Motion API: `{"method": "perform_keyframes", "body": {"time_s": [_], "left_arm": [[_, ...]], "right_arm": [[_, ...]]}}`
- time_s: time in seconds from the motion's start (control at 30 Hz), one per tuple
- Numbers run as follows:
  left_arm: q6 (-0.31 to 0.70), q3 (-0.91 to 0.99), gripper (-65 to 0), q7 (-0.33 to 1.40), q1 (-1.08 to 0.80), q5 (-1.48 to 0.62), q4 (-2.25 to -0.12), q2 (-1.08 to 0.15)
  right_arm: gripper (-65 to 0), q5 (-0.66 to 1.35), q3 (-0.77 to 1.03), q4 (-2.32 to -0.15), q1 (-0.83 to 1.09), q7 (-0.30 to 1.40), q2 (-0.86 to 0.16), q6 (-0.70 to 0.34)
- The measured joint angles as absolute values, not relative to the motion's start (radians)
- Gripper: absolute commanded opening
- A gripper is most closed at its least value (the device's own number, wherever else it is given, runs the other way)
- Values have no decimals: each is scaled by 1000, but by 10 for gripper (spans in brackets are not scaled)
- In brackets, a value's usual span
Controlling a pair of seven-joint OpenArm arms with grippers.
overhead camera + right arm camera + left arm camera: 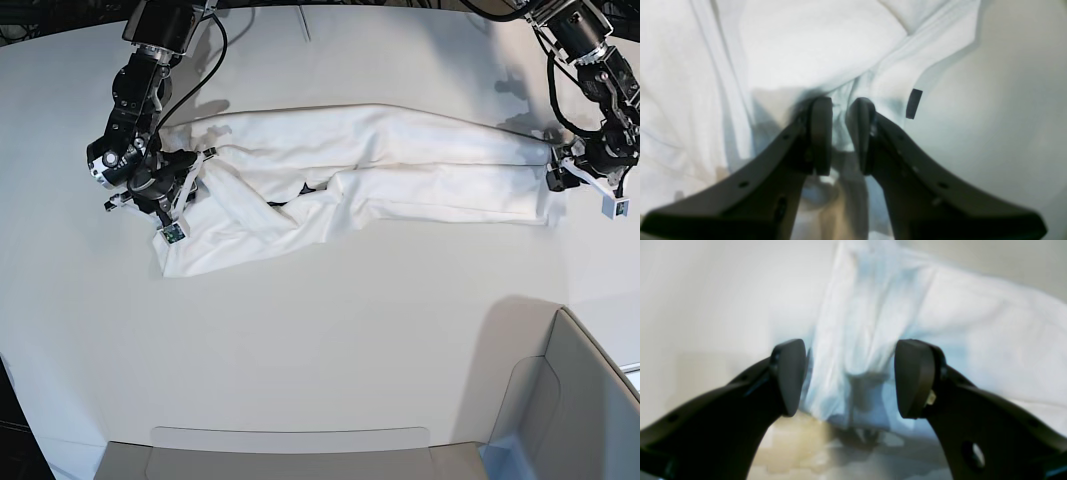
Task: Layout the t-shirt on the table in an organized manner, then fold the t-shirt properly
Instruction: 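Stretch the folded shirt strip between both grippers to straighten it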
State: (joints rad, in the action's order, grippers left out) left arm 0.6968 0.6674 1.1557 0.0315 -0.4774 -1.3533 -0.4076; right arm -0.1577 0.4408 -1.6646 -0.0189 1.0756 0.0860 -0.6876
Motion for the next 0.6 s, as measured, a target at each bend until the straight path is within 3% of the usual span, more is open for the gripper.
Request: {"method": "perform_keyframes", "body": {"time_s": [0.17,0.3,0.43,0.6], "left_arm": [[696,660,-233,1108,30,-463,-1306,-408],[697,544,-233,1029,28,-458,-1293,-418],[711,516,-234,918,46,-508,-1168,-423],[717,511,-315,861,50,-524,-1091,-433]], "right_arm": [[-507,-156,441,-1665,-19,1076,86,-688],[-507,-157,441,-1665,-19,1076,86,-688],[-507,-156,441,-1665,-19,1076,86,-688],[-507,-156,442,-1665,-19,1076,86,-688]]}}
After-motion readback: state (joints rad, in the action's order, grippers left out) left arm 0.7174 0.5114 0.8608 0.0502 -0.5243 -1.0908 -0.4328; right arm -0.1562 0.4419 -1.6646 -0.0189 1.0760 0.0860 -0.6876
